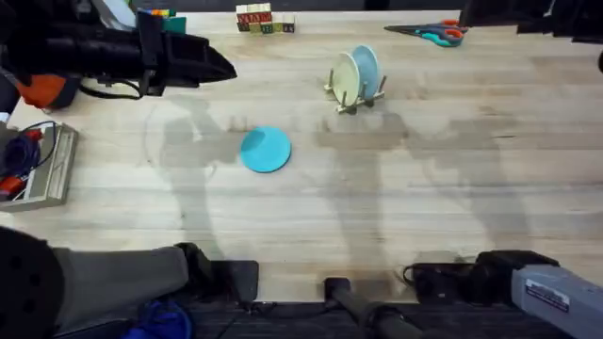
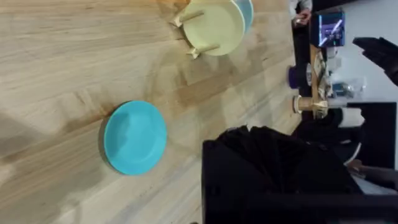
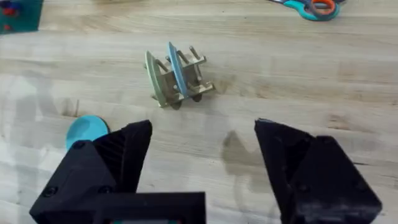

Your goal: Pick up the plates from the table one by one and place each into a slot on the dish rack.

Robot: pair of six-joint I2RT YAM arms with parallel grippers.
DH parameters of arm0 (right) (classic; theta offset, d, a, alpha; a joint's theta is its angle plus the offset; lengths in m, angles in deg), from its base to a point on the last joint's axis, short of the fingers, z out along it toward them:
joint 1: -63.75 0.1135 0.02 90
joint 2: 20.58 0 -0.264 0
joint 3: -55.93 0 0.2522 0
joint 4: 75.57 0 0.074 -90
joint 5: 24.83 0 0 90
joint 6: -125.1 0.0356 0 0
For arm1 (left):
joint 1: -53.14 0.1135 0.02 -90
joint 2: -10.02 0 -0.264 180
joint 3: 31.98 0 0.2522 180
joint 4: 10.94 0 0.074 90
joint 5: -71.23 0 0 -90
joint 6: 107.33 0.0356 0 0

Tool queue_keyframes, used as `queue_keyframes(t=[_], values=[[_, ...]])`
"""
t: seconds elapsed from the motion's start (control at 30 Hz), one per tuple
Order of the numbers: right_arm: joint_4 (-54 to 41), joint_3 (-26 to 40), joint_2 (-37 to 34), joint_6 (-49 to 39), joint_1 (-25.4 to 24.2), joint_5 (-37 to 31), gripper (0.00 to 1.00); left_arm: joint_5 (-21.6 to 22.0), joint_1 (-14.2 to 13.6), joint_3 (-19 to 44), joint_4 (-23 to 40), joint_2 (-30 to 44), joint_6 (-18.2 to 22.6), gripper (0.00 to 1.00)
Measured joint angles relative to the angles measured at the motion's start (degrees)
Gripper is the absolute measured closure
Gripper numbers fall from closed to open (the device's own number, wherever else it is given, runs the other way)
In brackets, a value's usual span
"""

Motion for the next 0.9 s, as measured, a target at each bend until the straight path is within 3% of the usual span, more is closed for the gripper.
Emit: queue_keyframes(t=[0.33,0.9], values=[[0.0,0.0,0.0,0.0,0.0,0.0,0.007,-0.4,0.0,0.0,0.7,1.4,2.6,0.960],[0.0,0.0,0.0,0.0,0.0,0.0,0.007,1.6,0.0,0.0,2.8,11.0,6.5,0.960]])
